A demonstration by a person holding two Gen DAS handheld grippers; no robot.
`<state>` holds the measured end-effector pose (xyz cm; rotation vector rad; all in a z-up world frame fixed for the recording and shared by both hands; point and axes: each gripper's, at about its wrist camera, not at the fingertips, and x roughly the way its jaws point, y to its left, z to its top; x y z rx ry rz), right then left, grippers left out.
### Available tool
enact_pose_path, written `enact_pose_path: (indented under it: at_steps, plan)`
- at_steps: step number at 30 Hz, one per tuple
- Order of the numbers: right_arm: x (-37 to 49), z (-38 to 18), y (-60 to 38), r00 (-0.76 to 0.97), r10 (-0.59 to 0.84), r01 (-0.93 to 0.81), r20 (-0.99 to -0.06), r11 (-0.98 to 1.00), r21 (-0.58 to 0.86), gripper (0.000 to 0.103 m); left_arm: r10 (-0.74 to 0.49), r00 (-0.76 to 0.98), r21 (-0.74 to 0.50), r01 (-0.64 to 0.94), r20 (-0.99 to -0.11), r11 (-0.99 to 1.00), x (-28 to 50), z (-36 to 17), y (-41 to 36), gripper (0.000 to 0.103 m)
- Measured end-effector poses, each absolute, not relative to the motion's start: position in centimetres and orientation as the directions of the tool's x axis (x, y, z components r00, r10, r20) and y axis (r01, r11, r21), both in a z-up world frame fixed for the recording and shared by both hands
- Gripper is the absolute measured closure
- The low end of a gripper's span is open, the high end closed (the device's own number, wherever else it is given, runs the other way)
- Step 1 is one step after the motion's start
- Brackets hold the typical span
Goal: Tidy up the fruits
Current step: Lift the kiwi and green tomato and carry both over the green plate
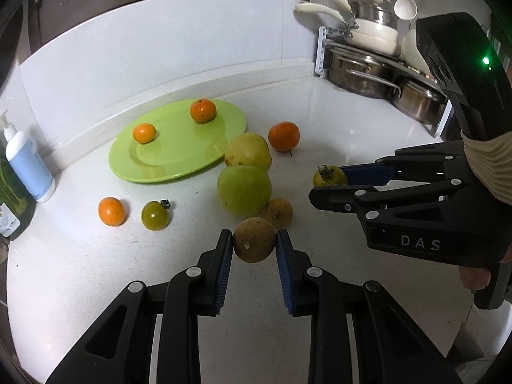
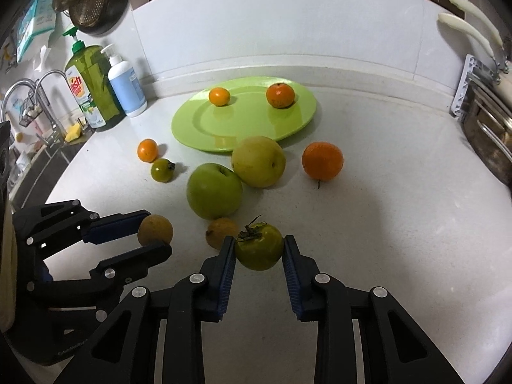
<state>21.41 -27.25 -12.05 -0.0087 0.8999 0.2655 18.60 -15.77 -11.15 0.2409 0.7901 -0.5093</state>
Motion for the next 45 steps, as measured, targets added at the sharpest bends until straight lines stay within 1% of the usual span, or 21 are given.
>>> enact_pose_path:
  at_steps: [12,25,34,39,45]
  plan:
    - [19.4,-9.1,-26.1,0.643,0.198,-0.206,-0.74,0.975,0.082,0.072,-0.371,0.637,0.019,0.518,-0.676,0.855,16.8,-8.2,-14.2,0.075]
    - [18.3,-5.3,-23.8,0.71,0.199,-0.219,-0.675,0.974,0.057,0.072,-0.367,0.708,0.023,0.476,-0.604,0.879,16.0,-5.1,-11.6,0.075]
    - [19.1,-2.9,-22.4,0.752,0.211,-0.235,-0.625,0.971,0.045,0.072,-0.341,0.766,0.045,0.433,-0.545,0.9,16.7,-2.7,-10.0,0.075]
    - [20.0,-1.6,-22.1,0.775,0.21,-0.235,-0.595,0.971,0.038,0.072,-0.327,0.785,0.053,0.414,-0.526,0.909,17.7,-1.8,-9.5,0.075]
    - [21.6,-1.0,-22.0,0.788,0.201,-0.228,-0.581,0.973,0.028,0.072,-0.31,0.802,0.061,0.394,-0.511,0.917,19.4,-1.0,-9.2,0.075]
